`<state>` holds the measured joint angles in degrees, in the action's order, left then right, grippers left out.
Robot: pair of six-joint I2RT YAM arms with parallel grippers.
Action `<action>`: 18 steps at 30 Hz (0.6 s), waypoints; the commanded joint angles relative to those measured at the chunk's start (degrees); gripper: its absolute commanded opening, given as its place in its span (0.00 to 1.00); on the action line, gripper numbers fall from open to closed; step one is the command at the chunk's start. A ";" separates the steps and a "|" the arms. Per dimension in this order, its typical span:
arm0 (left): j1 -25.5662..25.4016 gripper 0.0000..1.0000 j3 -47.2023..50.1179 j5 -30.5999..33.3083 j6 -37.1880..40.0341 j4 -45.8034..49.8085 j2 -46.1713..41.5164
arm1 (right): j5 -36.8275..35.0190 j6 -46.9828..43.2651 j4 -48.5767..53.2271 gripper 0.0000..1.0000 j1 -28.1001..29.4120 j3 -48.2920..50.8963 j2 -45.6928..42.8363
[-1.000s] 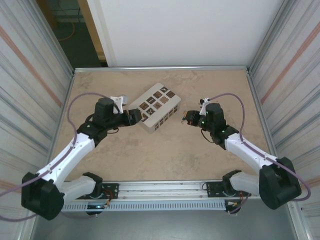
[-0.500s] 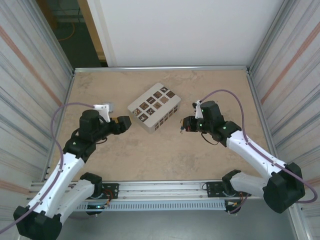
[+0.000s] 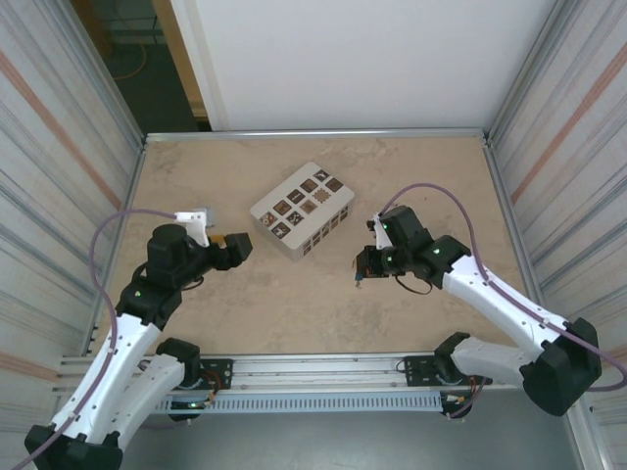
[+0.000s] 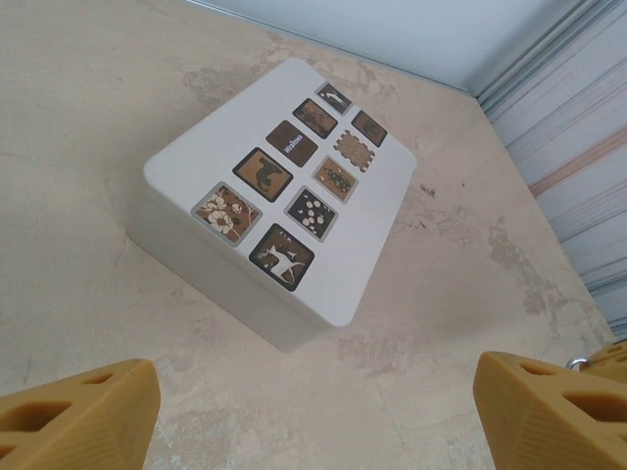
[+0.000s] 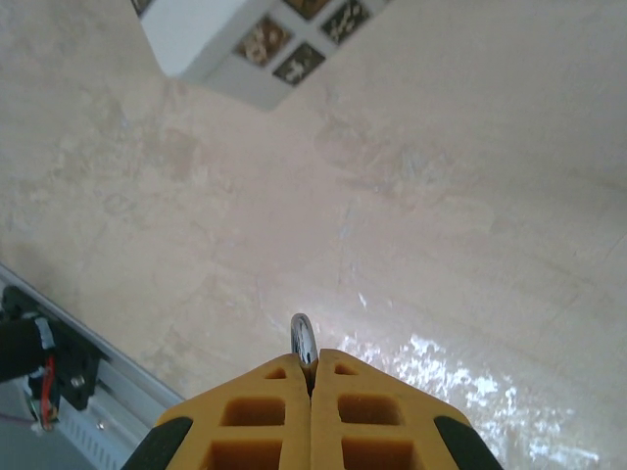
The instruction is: Unlock the padlock with the key
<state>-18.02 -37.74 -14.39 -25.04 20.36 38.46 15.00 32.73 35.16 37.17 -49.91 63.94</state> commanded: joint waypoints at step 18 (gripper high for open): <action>1.50 0.87 0.94 1.06 2.44 2.65 -1.84 | 6.89 1.11 -2.05 0.00 3.62 -1.03 16.42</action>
<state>-17.19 -37.58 -13.82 -24.12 22.59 37.17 19.70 32.95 34.35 40.29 -50.06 79.09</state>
